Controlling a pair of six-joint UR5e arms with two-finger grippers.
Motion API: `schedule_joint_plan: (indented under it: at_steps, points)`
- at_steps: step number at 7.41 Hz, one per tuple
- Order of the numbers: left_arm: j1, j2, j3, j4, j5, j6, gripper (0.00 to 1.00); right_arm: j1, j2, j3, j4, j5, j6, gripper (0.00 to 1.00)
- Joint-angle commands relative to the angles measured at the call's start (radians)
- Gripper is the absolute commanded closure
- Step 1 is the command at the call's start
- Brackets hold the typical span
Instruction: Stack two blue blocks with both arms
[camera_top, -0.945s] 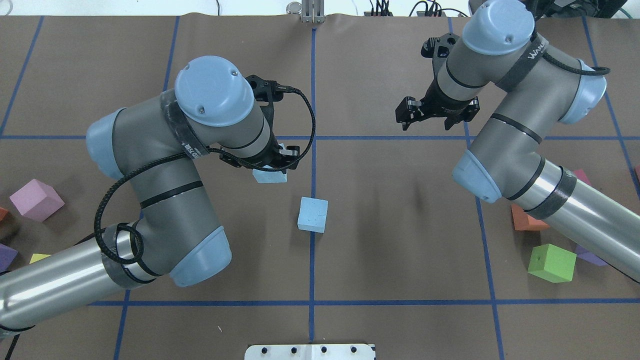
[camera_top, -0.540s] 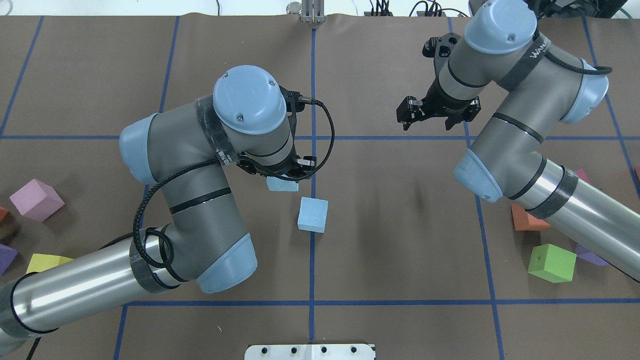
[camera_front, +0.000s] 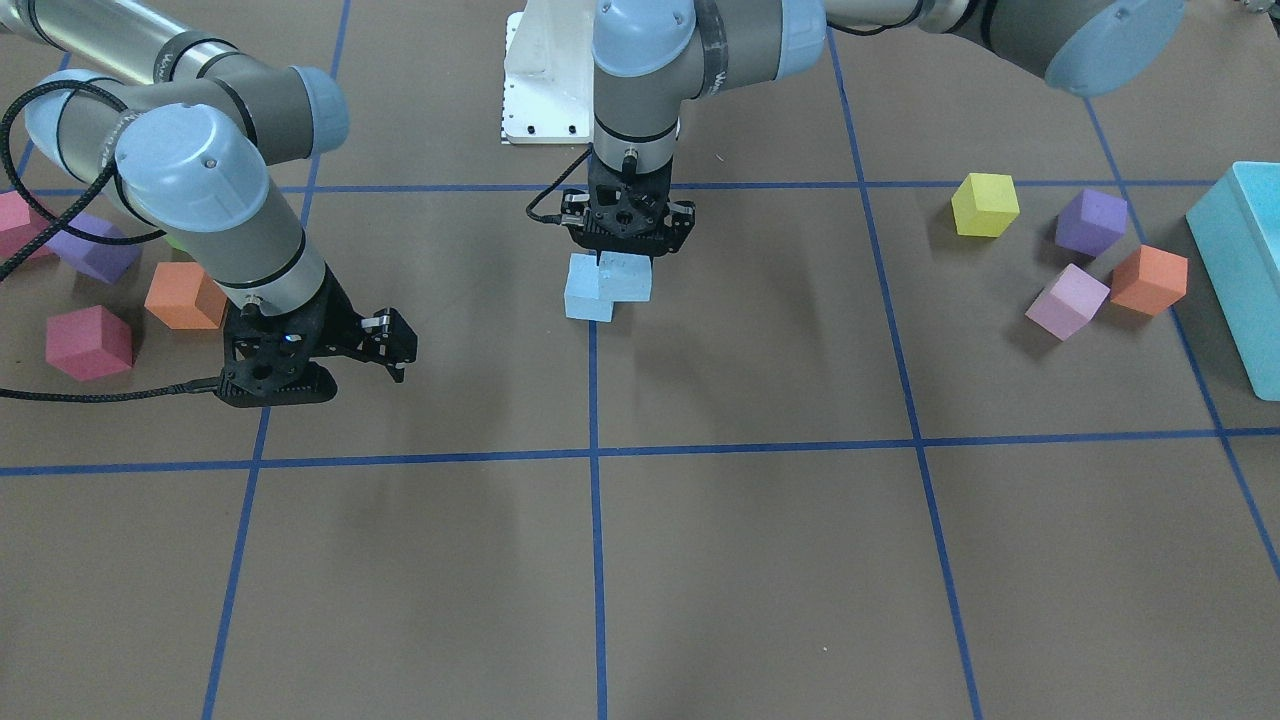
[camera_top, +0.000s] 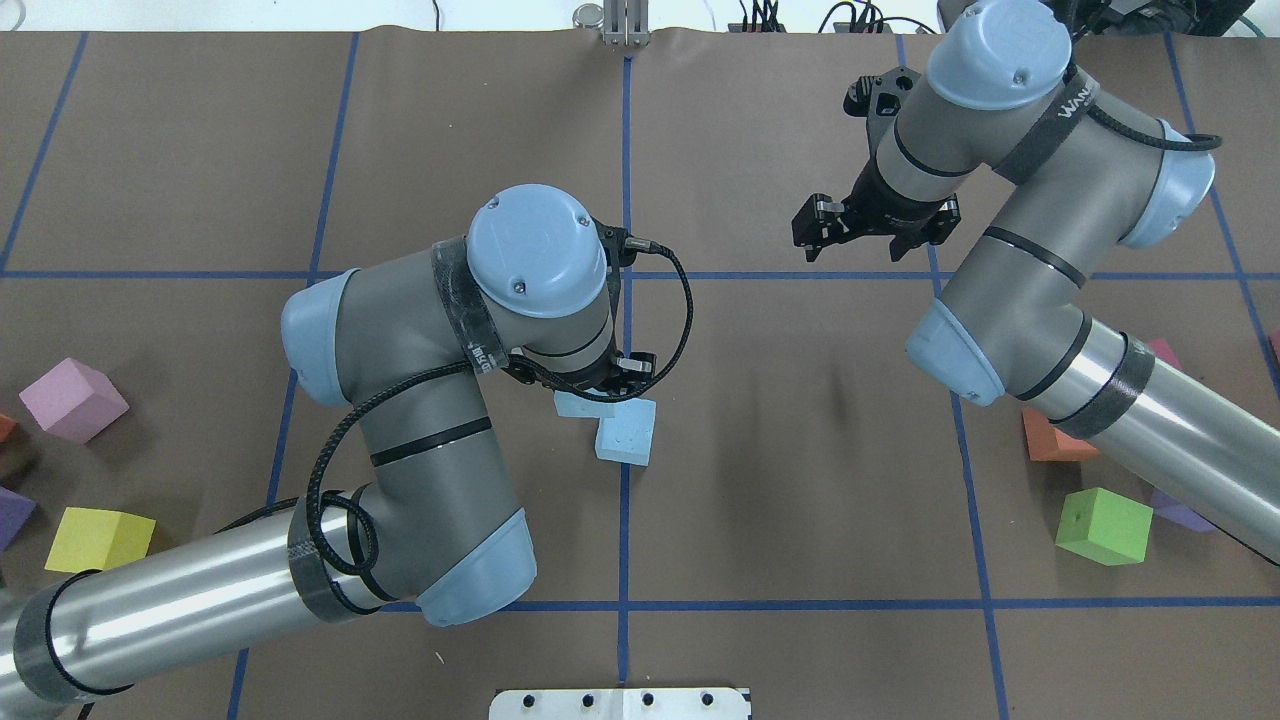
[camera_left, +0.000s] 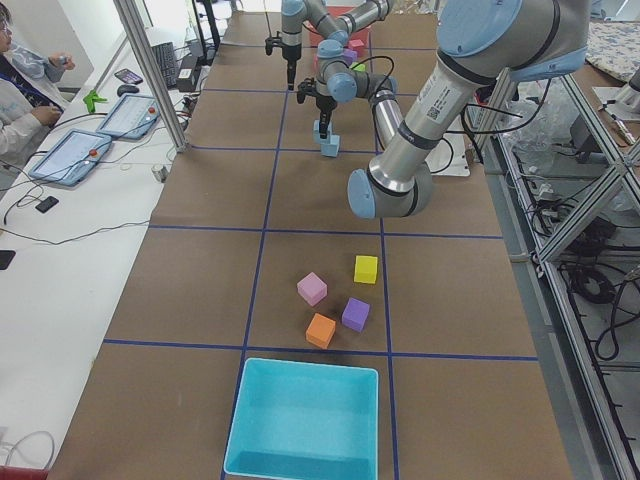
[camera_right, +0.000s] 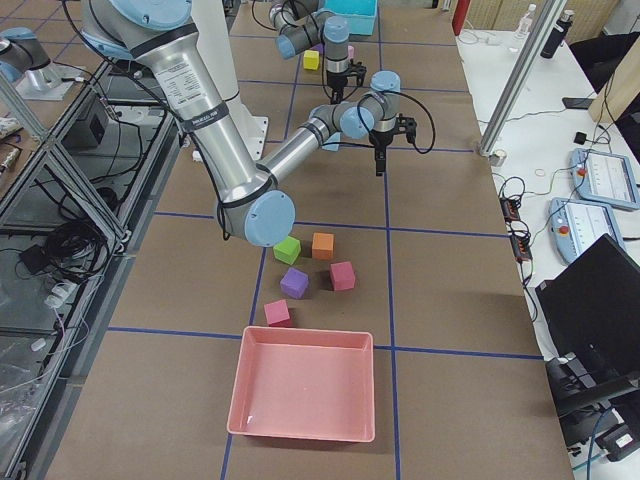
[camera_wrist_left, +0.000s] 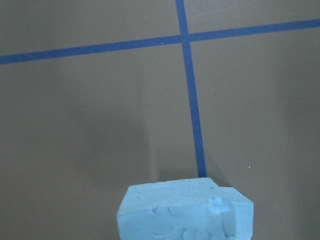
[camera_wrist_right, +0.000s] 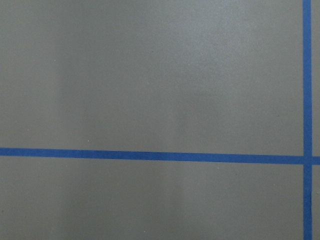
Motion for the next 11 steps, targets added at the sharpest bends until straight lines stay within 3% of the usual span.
schedule_joint_plan:
  at_steps: [1, 11]
  points:
    - [0.005, -0.011, 0.070, -0.086, 0.000, 0.003, 0.46, 0.000, 0.000, -0.001, 0.000, 0.000, 0.000, 0.00]
    - [0.034, -0.025, 0.073, -0.080, 0.000, -0.005, 0.37, -0.011, 0.000, -0.002, 0.002, -0.002, 0.000, 0.00]
